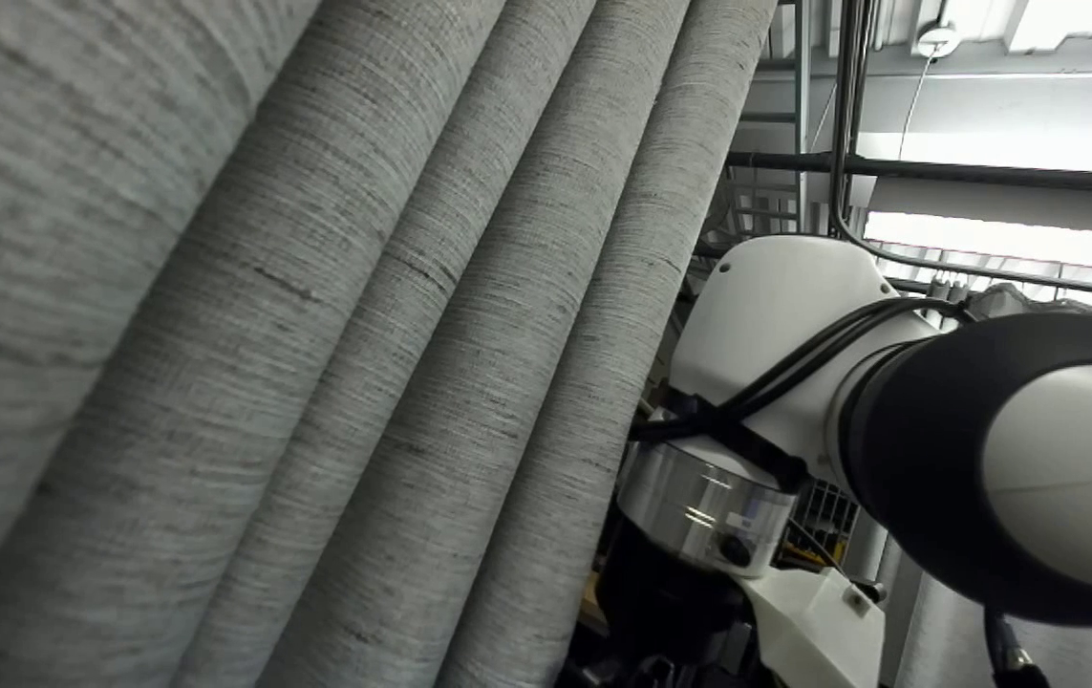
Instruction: Pull the curtain to the right
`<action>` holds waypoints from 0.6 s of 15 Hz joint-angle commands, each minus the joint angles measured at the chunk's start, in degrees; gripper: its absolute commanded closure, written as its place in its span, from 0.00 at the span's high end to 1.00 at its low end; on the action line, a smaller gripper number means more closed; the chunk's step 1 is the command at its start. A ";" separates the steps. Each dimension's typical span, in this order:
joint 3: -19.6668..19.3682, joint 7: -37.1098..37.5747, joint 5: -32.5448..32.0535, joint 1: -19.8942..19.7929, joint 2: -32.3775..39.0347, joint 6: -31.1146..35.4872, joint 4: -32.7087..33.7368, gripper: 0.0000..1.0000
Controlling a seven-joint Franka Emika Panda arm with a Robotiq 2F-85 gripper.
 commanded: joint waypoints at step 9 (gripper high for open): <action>-9.00 1.19 1.84 -0.80 -2.16 16.86 -3.99 1.00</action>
